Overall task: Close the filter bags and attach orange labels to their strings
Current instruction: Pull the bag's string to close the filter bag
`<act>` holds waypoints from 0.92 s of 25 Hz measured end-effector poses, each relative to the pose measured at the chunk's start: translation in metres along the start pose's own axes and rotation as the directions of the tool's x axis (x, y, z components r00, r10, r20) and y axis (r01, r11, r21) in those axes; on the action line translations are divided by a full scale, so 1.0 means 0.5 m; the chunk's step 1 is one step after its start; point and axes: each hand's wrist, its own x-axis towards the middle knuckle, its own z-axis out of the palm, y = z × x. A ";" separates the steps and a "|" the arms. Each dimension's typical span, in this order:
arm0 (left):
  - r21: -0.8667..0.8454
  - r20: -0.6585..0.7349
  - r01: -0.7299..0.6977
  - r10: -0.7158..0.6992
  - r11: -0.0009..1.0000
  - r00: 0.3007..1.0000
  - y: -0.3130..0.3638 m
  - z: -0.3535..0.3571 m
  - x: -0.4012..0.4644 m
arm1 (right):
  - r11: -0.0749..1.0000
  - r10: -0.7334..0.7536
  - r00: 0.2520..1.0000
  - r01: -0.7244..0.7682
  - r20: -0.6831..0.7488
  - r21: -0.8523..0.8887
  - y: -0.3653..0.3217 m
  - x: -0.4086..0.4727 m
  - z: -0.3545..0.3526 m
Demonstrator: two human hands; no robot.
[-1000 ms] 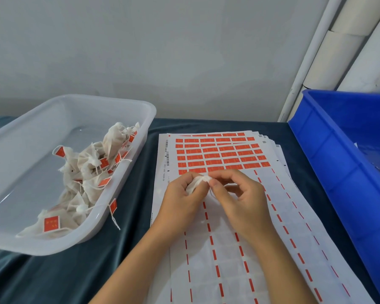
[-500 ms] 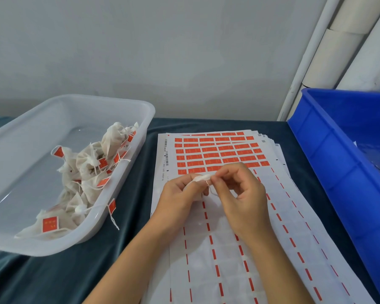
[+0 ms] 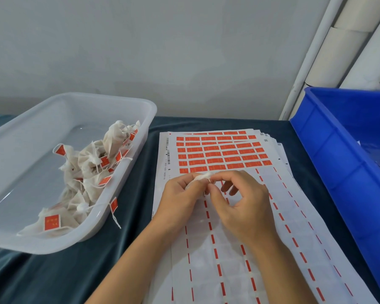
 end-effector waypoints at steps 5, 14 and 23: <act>0.020 -0.011 -0.019 0.019 1.000 1.000 -0.002 0.001 0.001 | 0.984 -0.100 0.994 0.093 -0.041 -0.153 0.011 0.005 -0.001; 0.065 -0.040 -0.087 0.090 0.994 0.995 -0.007 0.007 0.000 | 0.914 -0.226 0.972 0.188 -0.066 -0.360 0.008 0.007 0.008; 0.095 0.014 -0.109 0.108 0.989 0.994 0.003 0.003 -0.003 | 0.965 -0.118 0.992 0.104 -0.047 -0.241 0.011 0.004 0.012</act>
